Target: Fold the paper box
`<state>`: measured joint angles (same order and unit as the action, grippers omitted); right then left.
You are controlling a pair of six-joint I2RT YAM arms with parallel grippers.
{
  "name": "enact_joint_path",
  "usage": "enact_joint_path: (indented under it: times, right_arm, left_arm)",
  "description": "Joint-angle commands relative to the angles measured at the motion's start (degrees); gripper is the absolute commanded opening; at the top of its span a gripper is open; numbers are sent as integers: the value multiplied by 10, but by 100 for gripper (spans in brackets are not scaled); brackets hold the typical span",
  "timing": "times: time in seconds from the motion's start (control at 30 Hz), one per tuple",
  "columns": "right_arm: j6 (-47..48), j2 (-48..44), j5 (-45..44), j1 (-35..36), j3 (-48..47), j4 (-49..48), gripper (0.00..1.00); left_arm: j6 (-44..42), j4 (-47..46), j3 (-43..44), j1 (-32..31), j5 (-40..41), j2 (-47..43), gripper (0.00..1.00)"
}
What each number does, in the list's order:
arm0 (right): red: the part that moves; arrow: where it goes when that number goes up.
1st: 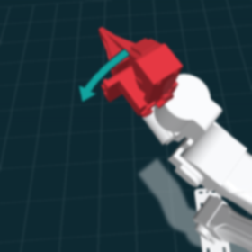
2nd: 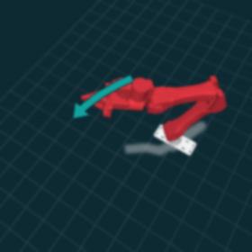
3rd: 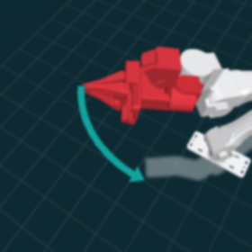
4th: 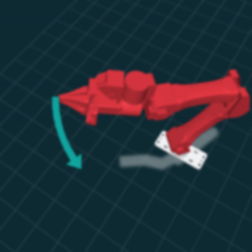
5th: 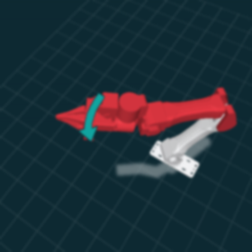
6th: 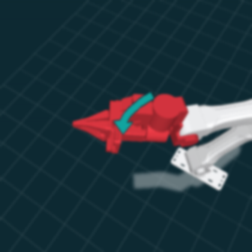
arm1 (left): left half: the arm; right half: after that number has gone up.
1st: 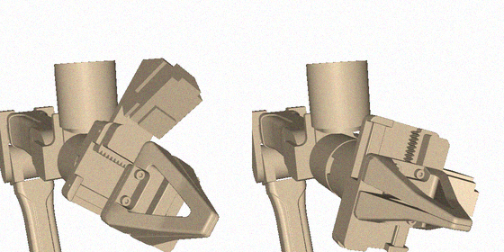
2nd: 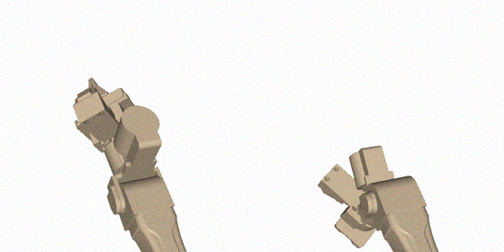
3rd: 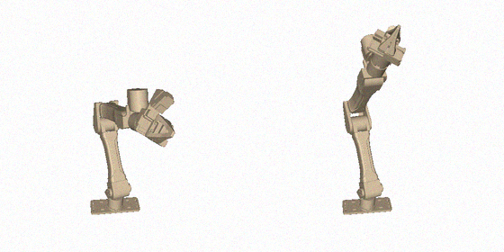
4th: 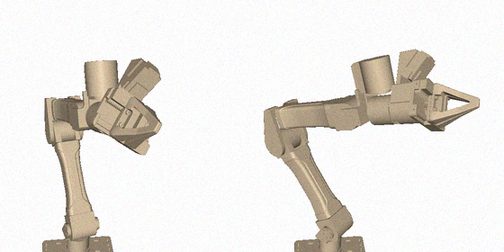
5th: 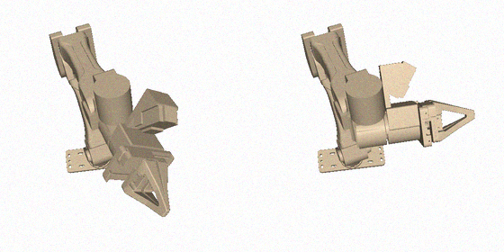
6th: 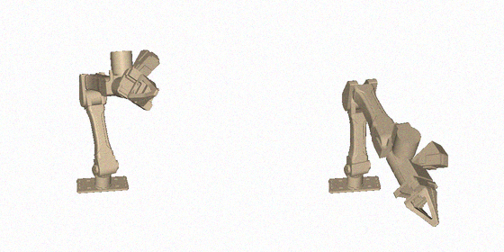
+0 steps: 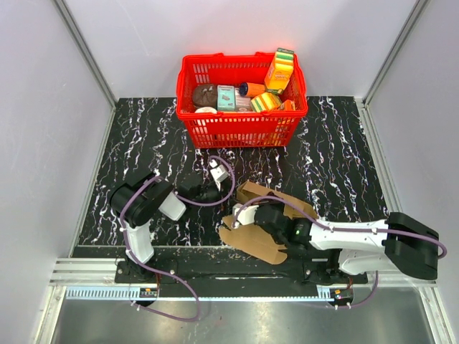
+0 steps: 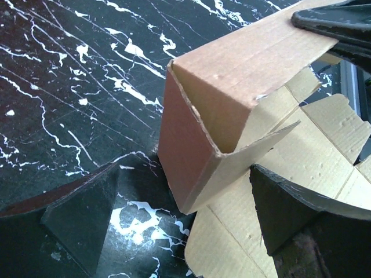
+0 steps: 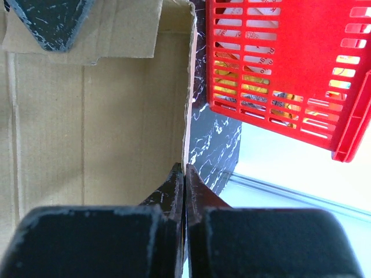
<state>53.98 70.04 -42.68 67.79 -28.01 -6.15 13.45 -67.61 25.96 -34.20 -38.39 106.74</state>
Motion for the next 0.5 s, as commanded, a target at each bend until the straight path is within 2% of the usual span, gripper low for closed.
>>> enact_joint_path:
  times: [0.0, 0.23, 0.47]
  right_arm:
    - [25, 9, -61, 24, 15, -69, 0]
    - [40, 49, -111, 58, 29, -127, 0]
    - [30, 79, -132, 79, 30, -151, 0]
  left_arm:
    - [-18, -52, -18, -9, 38, -10, 99]
    - [-18, -91, -49, -26, 81, -11, 99]
    - [2, -179, -82, -48, 120, -3, 99]
